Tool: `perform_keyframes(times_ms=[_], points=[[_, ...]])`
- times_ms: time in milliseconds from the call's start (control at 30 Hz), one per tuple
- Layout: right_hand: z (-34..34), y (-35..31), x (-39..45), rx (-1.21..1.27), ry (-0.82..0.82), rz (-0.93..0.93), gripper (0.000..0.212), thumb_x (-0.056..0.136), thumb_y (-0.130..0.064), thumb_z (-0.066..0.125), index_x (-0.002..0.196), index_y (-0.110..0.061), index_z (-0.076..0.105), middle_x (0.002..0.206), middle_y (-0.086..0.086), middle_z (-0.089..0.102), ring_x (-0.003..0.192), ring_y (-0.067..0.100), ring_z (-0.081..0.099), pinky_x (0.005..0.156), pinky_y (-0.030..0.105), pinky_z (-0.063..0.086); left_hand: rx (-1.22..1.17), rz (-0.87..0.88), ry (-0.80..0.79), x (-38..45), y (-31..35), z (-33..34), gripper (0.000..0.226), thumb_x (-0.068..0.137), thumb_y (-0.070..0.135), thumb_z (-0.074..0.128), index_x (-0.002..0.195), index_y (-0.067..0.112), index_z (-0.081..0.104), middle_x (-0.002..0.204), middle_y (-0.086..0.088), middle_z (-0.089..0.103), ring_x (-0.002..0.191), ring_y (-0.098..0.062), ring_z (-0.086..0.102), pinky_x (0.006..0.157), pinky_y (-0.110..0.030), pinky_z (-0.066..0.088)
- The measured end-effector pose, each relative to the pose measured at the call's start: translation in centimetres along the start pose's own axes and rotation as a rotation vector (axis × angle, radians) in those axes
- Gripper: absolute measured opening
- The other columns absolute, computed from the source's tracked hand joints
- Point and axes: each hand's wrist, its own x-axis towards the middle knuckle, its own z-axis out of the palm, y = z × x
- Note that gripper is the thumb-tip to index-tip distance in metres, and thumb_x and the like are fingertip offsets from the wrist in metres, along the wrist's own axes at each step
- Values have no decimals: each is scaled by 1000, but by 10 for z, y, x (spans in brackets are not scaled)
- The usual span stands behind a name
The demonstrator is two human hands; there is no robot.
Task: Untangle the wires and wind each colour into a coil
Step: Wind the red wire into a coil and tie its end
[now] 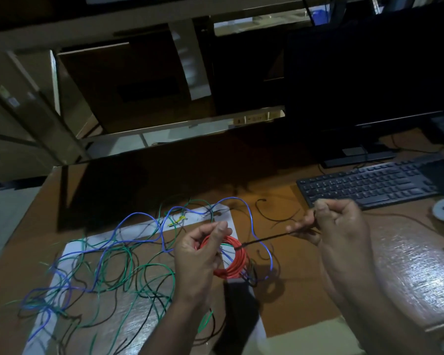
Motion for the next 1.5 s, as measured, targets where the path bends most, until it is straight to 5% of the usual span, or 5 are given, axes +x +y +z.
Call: perform_keyframes(times_ms=[533, 733, 933, 1167, 1500], points=[[-15, 5, 23, -3, -155, 285, 10, 106, -22, 45, 105, -13, 47, 90, 13, 62, 82, 28, 67, 59, 23, 56, -82, -106, 11, 7, -12, -6, 22, 80, 21, 74, 91, 3, 66, 64, 0, 62, 43, -4, 30, 40, -18, 23], [-19, 32, 10, -13, -324, 400, 85, 67, -64, 82, 132, -20, 52, 125, 1, 70, 117, 17, 68, 85, 29, 54, -144, -228, 203, 13, -30, -2, 11, 89, 20, 75, 96, 16, 68, 63, 2, 52, 40, -6, 33, 49, -26, 35], [-18, 67, -3, -78, -496, 561, 115, 34, -57, 99, 133, -25, 51, 128, -3, 68, 117, 9, 67, 97, 35, 55, -189, -236, 271, 12, -41, 12, 13, 96, 22, 68, 106, 12, 65, 65, 0, 55, 46, -10, 47, 48, -25, 42], [-7, 63, -14, -167, -520, 602, 30, 94, -18, 70, 122, -12, 63, 91, 5, 75, 66, 7, 70, 49, 14, 47, -246, -284, 197, 2, -47, 27, 16, 97, 21, 64, 110, 12, 65, 69, 0, 60, 52, -11, 51, 52, -24, 45], [-28, 65, 20, -260, -248, 447, 9, 99, -16, 60, 104, -16, 68, 71, 5, 74, 49, 13, 59, 39, 15, 40, -58, -237, -91, -13, -40, 33, 44, 88, 30, 67, 131, 22, 63, 131, 0, 69, 121, -13, 66, 104, -34, 53]])
